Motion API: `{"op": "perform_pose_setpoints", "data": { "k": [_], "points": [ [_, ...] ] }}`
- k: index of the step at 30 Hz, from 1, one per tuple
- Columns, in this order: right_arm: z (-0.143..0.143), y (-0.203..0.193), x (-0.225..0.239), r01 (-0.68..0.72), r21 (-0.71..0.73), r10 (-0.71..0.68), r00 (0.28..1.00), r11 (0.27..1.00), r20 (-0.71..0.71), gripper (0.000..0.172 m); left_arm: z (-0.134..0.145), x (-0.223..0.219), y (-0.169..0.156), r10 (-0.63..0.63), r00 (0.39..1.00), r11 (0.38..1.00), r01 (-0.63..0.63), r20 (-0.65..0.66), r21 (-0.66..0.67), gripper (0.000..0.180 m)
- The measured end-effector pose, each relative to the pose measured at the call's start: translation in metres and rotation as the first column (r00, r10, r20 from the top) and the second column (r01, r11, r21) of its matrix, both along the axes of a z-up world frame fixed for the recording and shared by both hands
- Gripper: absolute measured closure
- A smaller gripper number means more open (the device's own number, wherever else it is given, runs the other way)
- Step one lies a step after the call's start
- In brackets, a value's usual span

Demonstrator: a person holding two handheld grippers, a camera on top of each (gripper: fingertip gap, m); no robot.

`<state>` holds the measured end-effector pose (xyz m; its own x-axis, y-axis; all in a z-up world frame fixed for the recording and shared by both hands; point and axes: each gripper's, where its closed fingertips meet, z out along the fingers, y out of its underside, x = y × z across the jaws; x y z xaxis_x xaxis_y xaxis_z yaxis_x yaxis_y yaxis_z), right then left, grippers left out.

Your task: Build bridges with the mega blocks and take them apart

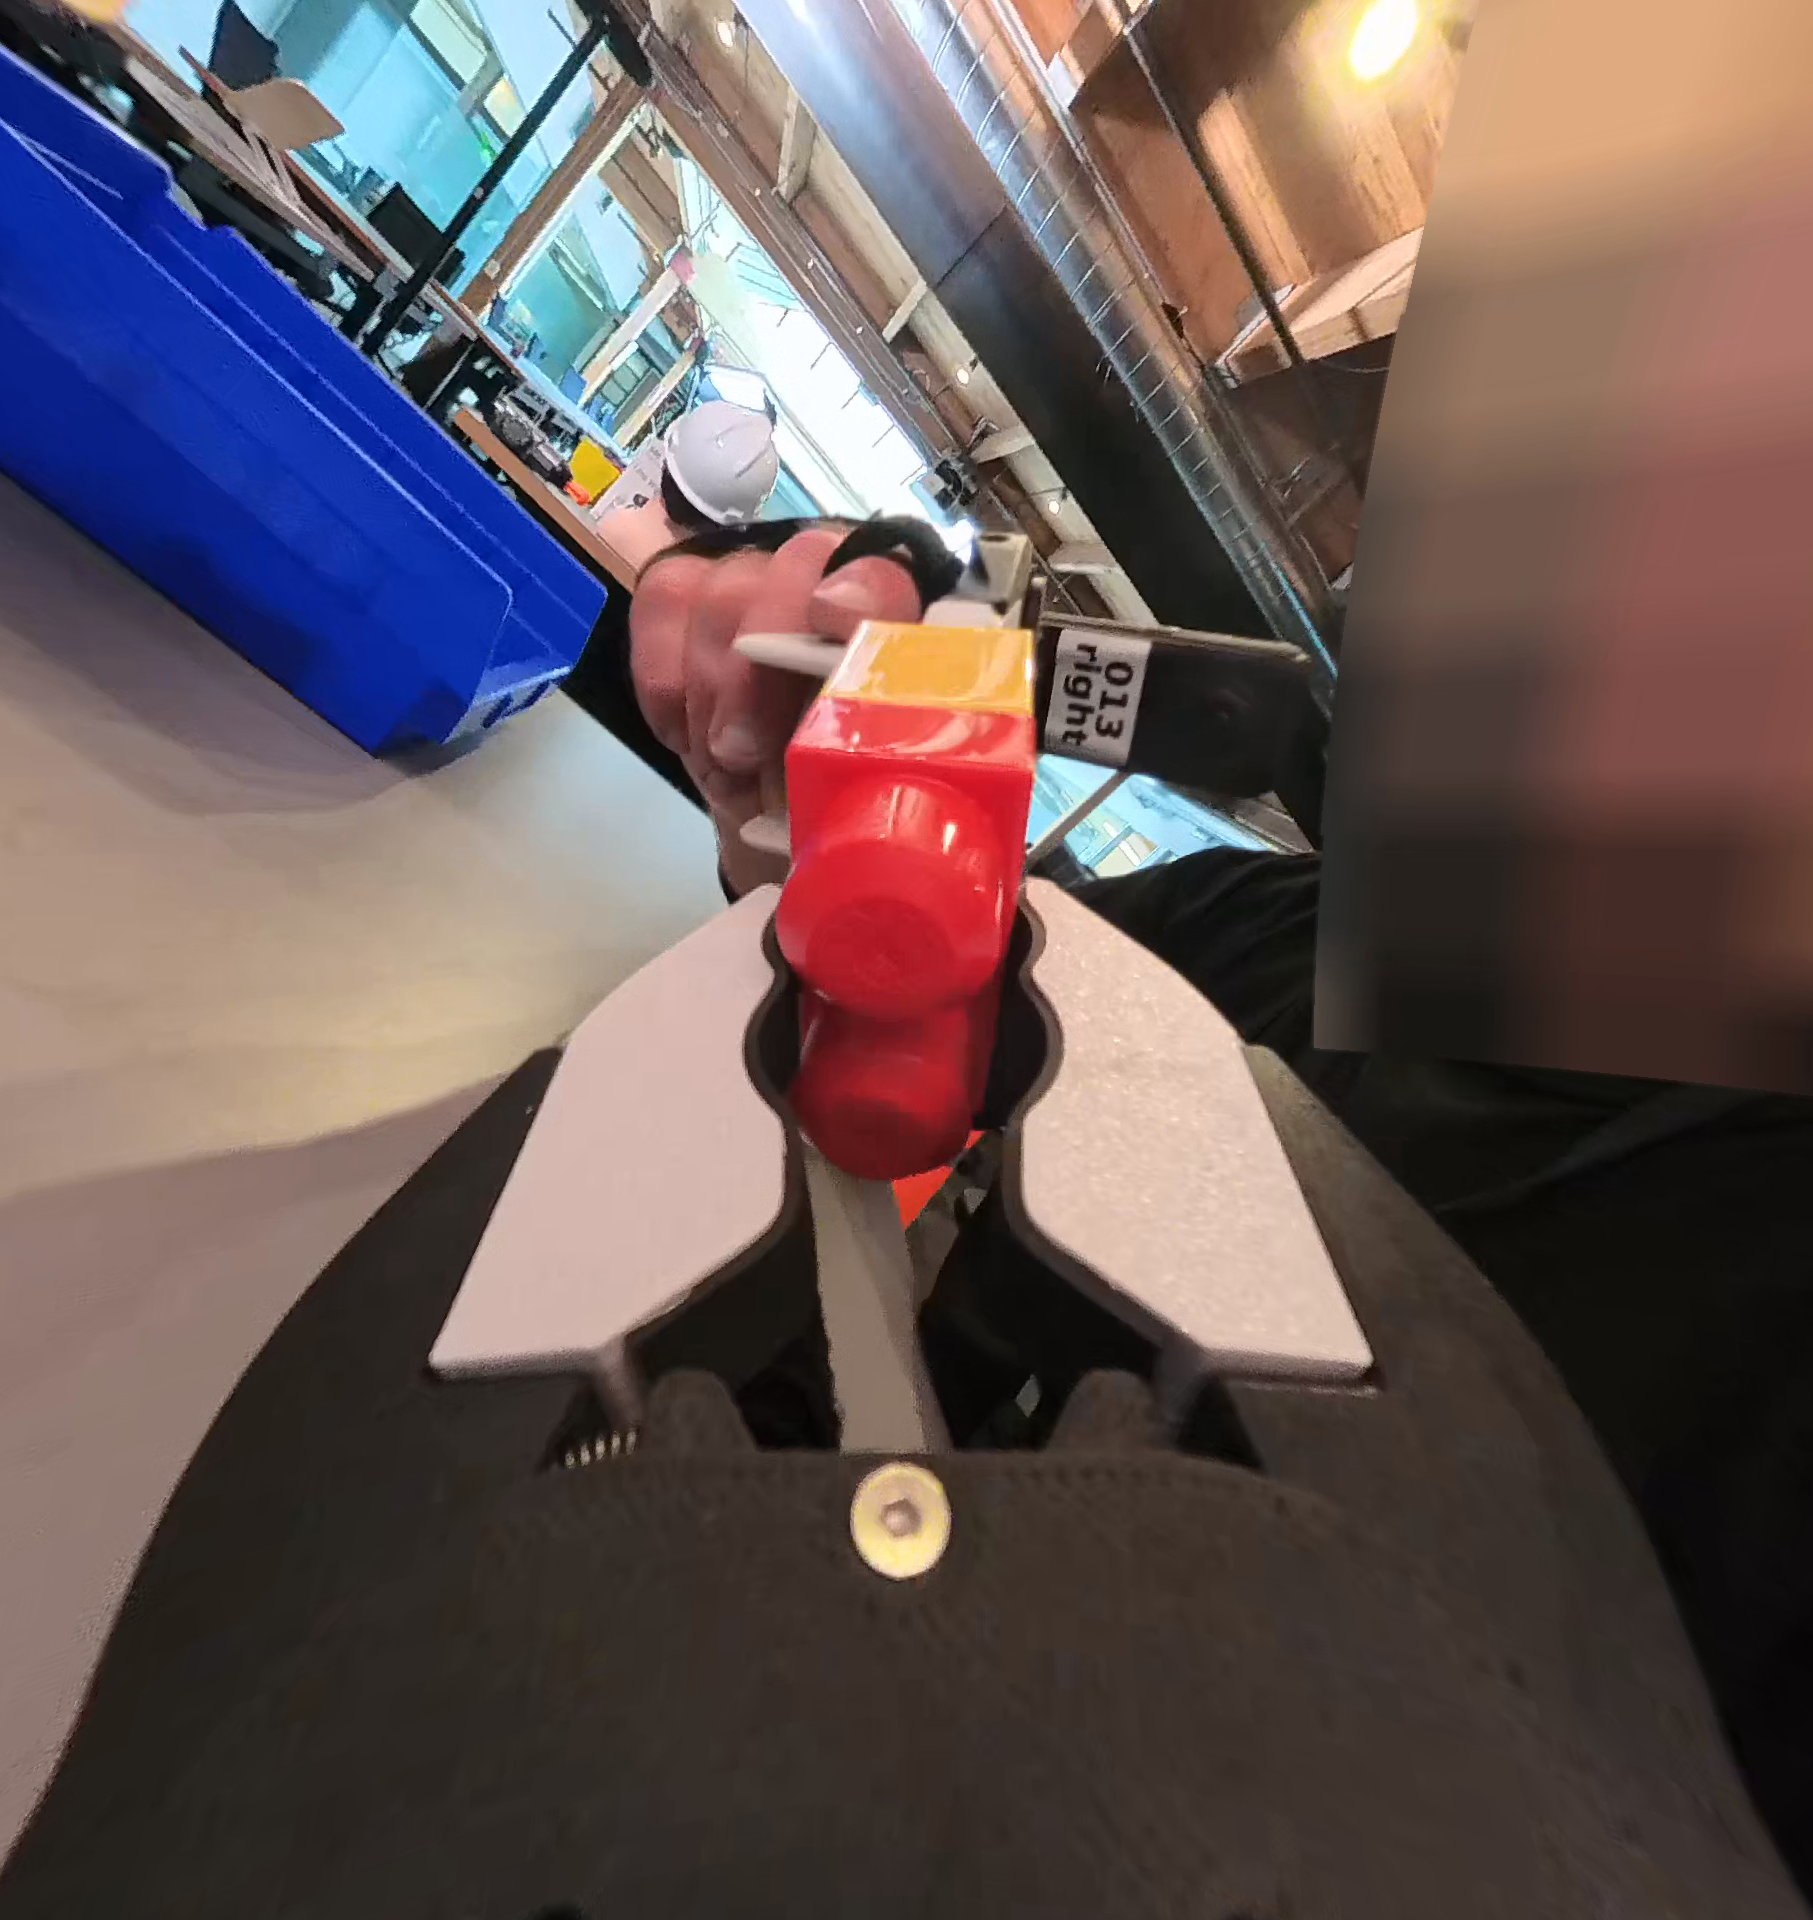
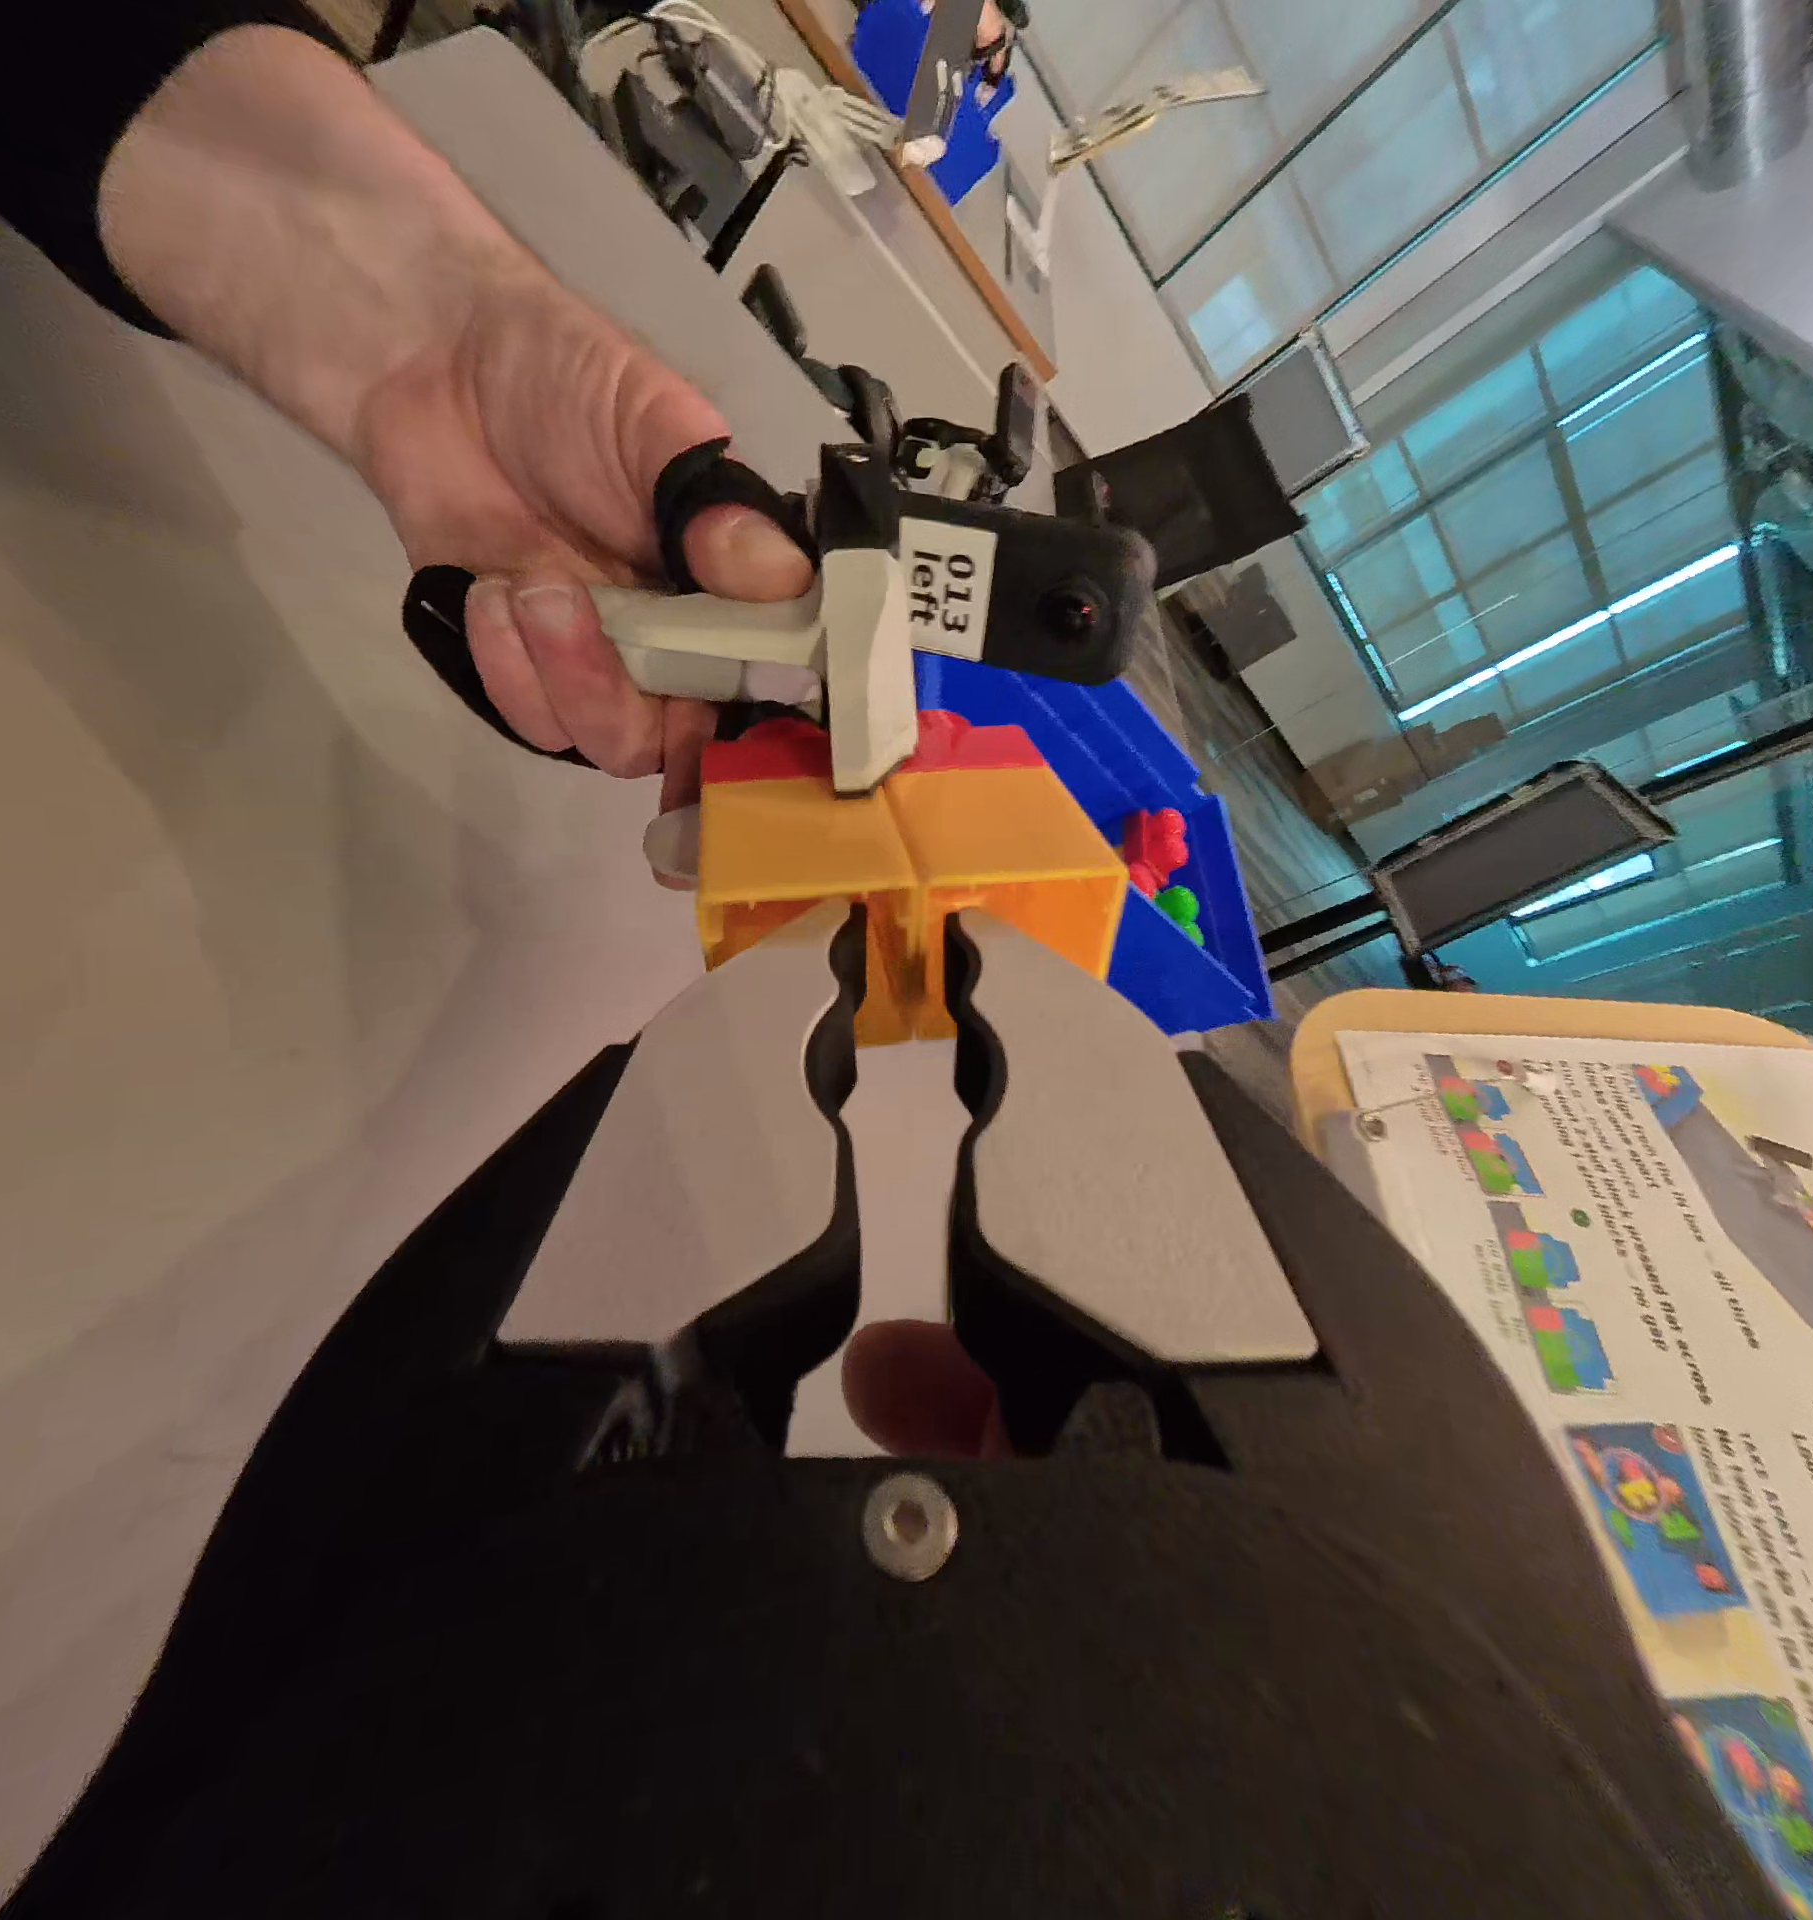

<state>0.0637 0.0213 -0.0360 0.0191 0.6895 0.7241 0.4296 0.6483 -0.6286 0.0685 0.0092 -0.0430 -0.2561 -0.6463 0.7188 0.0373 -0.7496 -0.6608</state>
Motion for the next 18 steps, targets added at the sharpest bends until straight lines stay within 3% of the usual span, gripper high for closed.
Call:
{"op": "perform_pose_setpoints", "data": {
  "k": [2,7,14,16,18],
  "points": [
    [-0.005,-0.005,-0.003,-0.023,-0.024,0.023,1.0,0.999,0.004,0.167,-0.001,0.001,-0.002,-0.003,1.0,1.0,0.003,0.013,-0.008,0.144],
    [-0.005,-0.012,-0.001,-0.055,-0.06,0.056,0.998,0.997,0.011,0.168,0.001,0.003,-0.007,0.018,0.999,1.0,-0.019,0.037,0.002,0.144],
    [0.012,-0.029,0.011,-0.083,0.021,0.083,0.997,0.996,0.002,0.168,0.017,0.009,-0.024,0.035,0.999,0.995,-0.038,0.032,0.096,0.144],
    [0.036,-0.023,0.036,-0.03,0.023,0.032,0.997,0.999,-0.068,0.169,0.028,-0.027,0.0,0.159,0.981,0.985,-0.165,0.108,0.047,0.144],
    [0.071,-0.006,0.079,0.041,-0.005,-0.041,0.984,0.999,-0.174,0.169,0.02,-0.058,0.011,0.257,0.966,0.957,-0.26,0.041,0.126,0.144]
  ]
}}
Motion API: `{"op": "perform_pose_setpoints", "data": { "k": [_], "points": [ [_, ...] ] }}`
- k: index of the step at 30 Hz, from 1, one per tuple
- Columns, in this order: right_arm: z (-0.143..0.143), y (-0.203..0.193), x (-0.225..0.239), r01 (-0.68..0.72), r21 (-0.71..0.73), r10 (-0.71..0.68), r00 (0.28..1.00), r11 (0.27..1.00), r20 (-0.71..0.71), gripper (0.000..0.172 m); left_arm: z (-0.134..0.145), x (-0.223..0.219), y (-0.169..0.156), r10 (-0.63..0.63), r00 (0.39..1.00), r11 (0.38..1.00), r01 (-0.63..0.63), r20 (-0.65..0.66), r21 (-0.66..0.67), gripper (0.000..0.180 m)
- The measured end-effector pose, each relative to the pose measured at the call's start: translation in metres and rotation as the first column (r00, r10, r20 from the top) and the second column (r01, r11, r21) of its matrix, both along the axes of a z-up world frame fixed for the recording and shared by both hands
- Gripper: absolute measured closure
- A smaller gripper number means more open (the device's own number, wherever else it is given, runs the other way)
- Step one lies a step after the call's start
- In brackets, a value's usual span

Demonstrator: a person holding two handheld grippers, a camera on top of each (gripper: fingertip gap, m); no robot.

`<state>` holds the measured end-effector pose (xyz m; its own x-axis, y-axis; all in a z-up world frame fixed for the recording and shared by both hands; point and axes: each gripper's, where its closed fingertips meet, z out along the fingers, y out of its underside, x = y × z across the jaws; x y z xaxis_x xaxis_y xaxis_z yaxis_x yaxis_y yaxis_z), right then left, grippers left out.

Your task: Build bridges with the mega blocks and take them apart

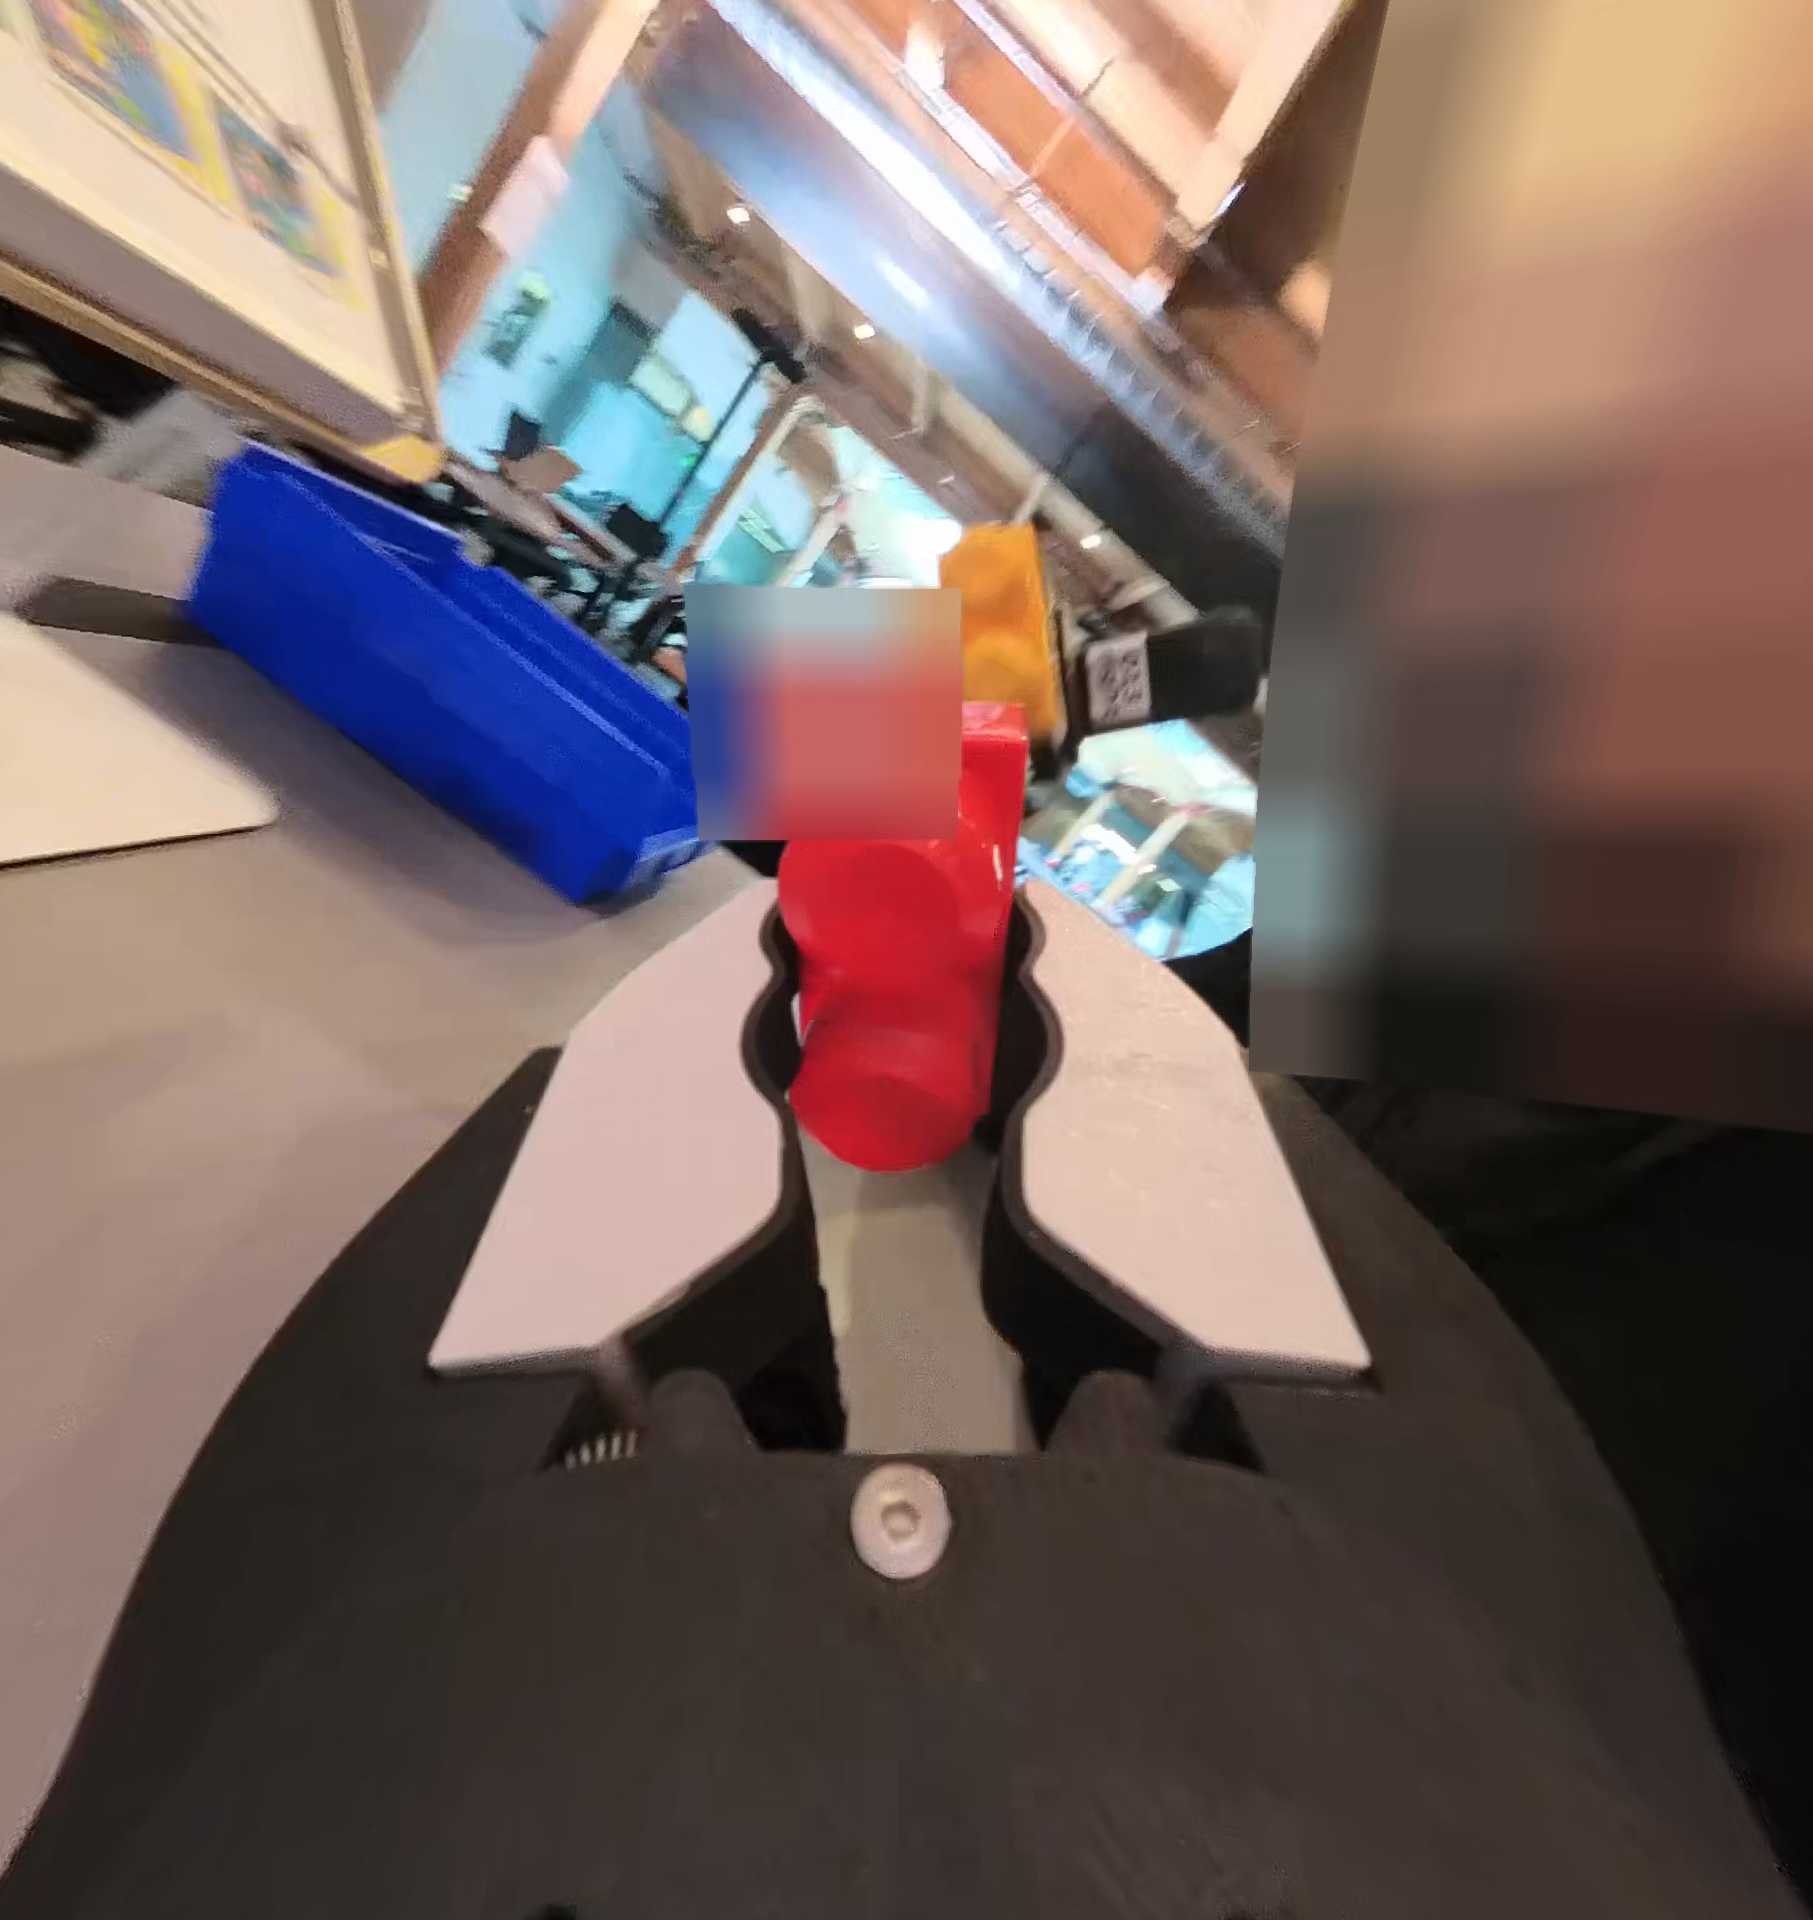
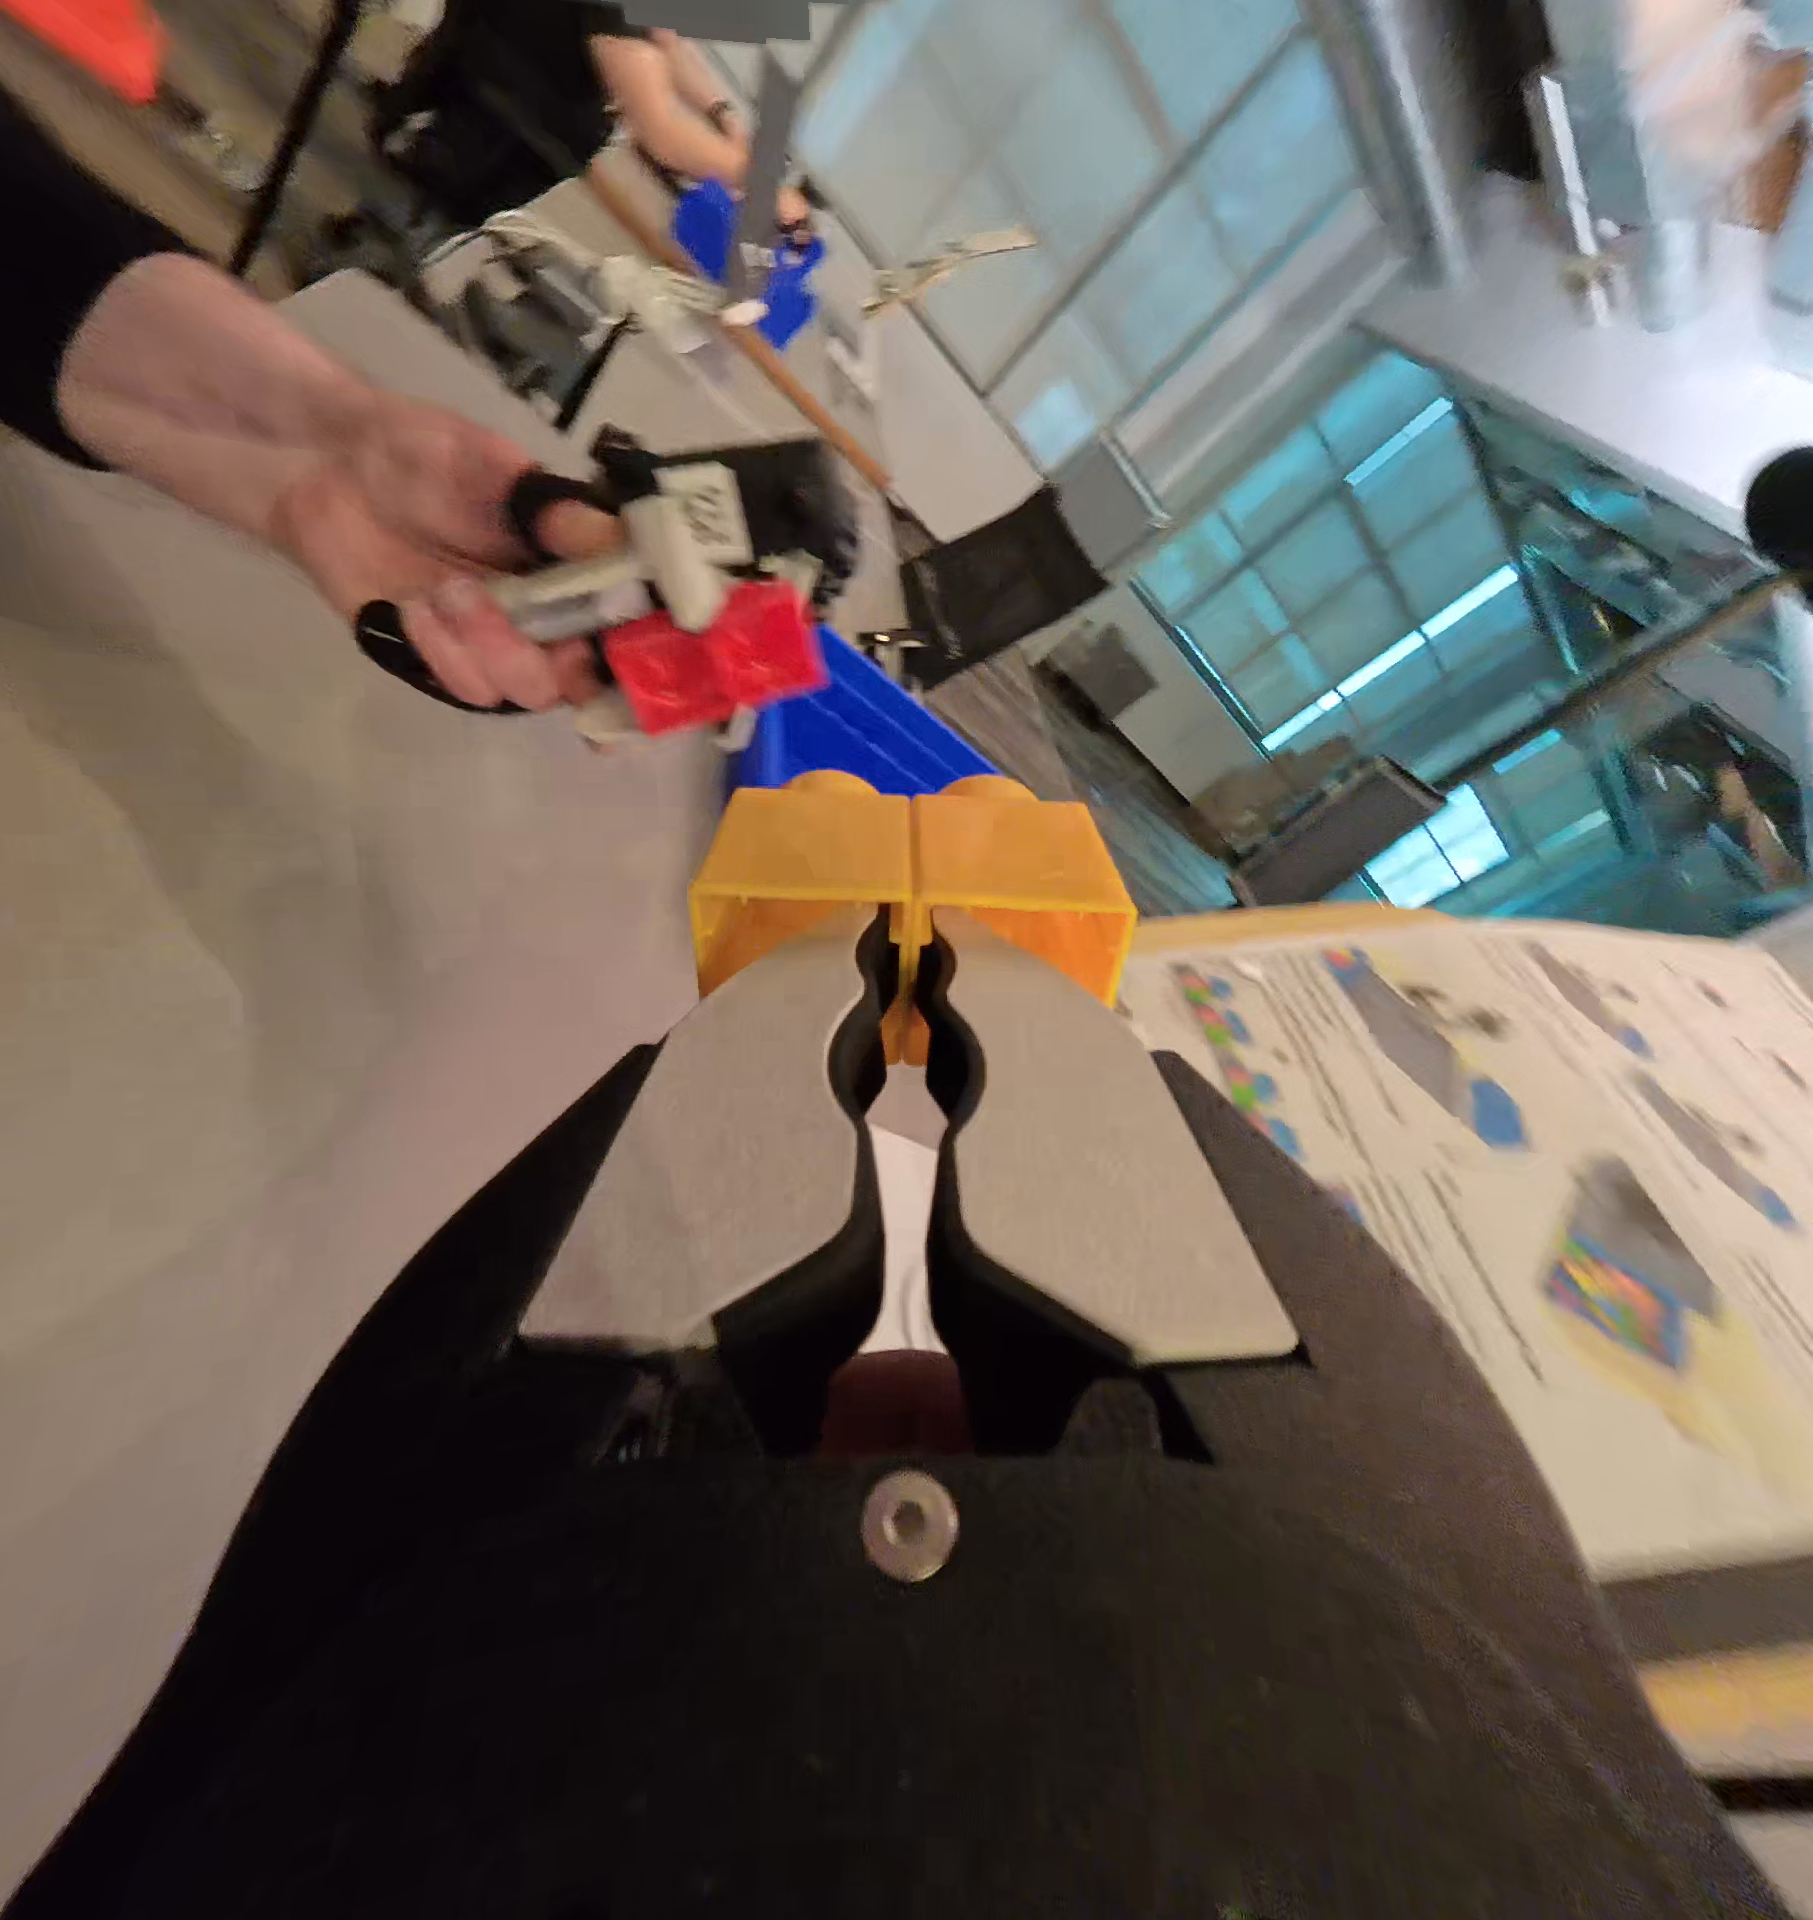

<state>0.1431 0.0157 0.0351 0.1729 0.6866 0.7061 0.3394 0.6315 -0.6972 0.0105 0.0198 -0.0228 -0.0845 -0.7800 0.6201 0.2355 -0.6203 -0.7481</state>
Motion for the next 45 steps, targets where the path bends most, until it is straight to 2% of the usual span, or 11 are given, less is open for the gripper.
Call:
{"op": "perform_pose_setpoints", "data": {
  "k": [5,10,17,19,20,24,27,31,37,41,45],
  "points": [
    [0.024,0.056,0.082,0.264,0.034,-0.265,0.964,0.964,0.006,0.169,-0.013,-0.003,-0.008,0.009,0.996,1.0,-0.008,-0.086,0.016,0.144],
    [0.002,0.132,0.172,0.577,-0.091,-0.576,0.816,0.811,0.047,0.168,-0.024,0.002,-0.006,-0.018,0.998,0.999,0.016,-0.063,-0.043,0.144],
    [-0.073,0.199,0.268,0.83,-0.372,-0.826,0.516,0.416,0.227,0.166,-0.039,0.013,-0.006,-0.055,0.996,0.994,0.049,-0.067,-0.094,0.144],
    [-0.094,0.206,0.281,0.855,-0.408,-0.833,0.459,0.32,0.309,0.122,-0.04,0.016,-0.006,-0.058,0.995,0.995,0.051,-0.077,-0.09,0.144],
    [-0.097,0.207,0.286,0.866,-0.405,-0.838,0.438,0.295,0.326,0.122,-0.041,0.018,-0.005,-0.061,0.995,0.994,0.054,-0.082,-0.09,0.144],
    [-0.061,0.195,0.264,0.845,-0.35,-0.837,0.495,0.404,0.231,0.137,-0.042,0.026,0.0,-0.069,0.994,0.994,0.061,-0.087,-0.095,0.144],
    [-0.027,0.163,0.195,0.712,-0.352,-0.718,0.682,0.608,0.141,0.141,-0.049,0.037,0.001,-0.061,0.984,0.997,0.054,-0.167,-0.048,0.144],
    [-0.02,0.092,0.07,0.326,-0.513,-0.342,0.937,0.794,0.067,0.138,-0.052,0.053,-0.001,-0.06,0.966,0.998,0.066,-0.253,0.015,0.144],
    [-0.051,0.019,-0.049,-0.038,-0.729,0.042,0.999,0.683,-0.013,0.125,-0.048,0.066,-0.007,-0.02,0.933,0.989,0.072,-0.359,0.13,0.144],
    [-0.066,0.01,-0.08,-0.126,-0.834,0.084,0.992,0.537,-0.095,0.118,-0.046,0.069,-0.009,0.03,0.914,0.978,0.057,-0.404,0.2,0.144],
    [-0.077,0.004,-0.092,-0.167,-0.869,0.117,0.985,0.466,-0.127,0.125,-0.046,0.073,-0.013,0.049,0.905,0.967,0.063,-0.423,0.246,0.144]
  ]
}}
